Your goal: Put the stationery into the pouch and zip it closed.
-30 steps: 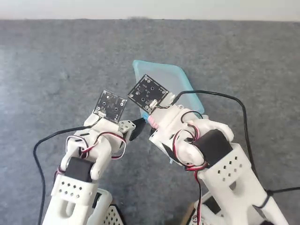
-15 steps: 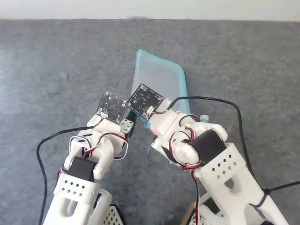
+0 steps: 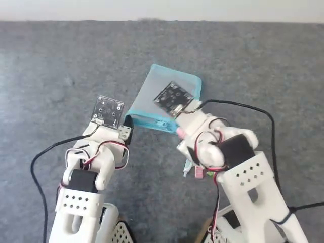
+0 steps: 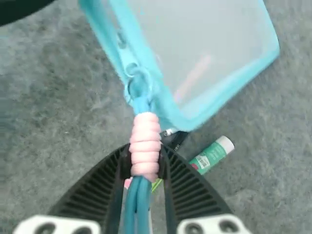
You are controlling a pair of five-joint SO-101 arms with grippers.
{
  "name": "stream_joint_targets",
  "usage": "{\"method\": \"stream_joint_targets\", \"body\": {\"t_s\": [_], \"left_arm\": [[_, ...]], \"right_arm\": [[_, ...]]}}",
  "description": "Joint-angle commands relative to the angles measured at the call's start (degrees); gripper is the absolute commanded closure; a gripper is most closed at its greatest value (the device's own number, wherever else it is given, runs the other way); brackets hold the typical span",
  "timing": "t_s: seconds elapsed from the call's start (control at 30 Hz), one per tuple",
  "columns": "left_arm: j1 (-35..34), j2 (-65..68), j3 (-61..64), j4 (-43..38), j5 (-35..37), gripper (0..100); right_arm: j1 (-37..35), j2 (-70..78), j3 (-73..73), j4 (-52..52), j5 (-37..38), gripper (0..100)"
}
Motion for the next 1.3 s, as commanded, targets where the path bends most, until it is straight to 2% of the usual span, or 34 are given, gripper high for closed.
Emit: {"method": "stream_joint_targets", "body": {"t_s": [0.0, 0.3, 0.47, 0.57, 0.83, 0.93, 1.13, 1.27], "left_arm": [[-1.2, 0.5, 0.1, -1.7, 1.1, 91], [-1.5, 0.4, -0.3, 1.2, 3.1, 91], [-6.6, 0.4, -1.4, 1.5, 3.5, 91], [-8.6, 0.4, -1.5, 1.5, 4.9, 91], [-8.3, 0.5, -1.3, 1.6, 5.4, 91], [-8.2, 0.5, -1.3, 1.5, 5.5, 91], [-8.2, 0.6, -1.3, 1.4, 5.5, 91], [-6.1, 0.8, -1.1, 1.5, 5.5, 91]], "right_arm": [[4.1, -2.0, -0.4, 0.3, 1.0, 99.2], [10.1, -2.0, 5.0, -5.3, 4.9, 99.2], [13.1, -2.0, 5.3, -5.8, 5.9, 99.2], [13.4, -2.0, 5.1, -5.8, 5.9, 99.2], [13.1, -2.2, 5.0, -4.7, 5.8, 99.2], [7.3, -3.6, 3.5, 0.9, 5.5, 94.6], [-10.9, -10.1, 3.5, 6.4, 4.0, 68.2], [-17.5, -10.2, 6.9, 5.5, 3.4, 63.0]]}}
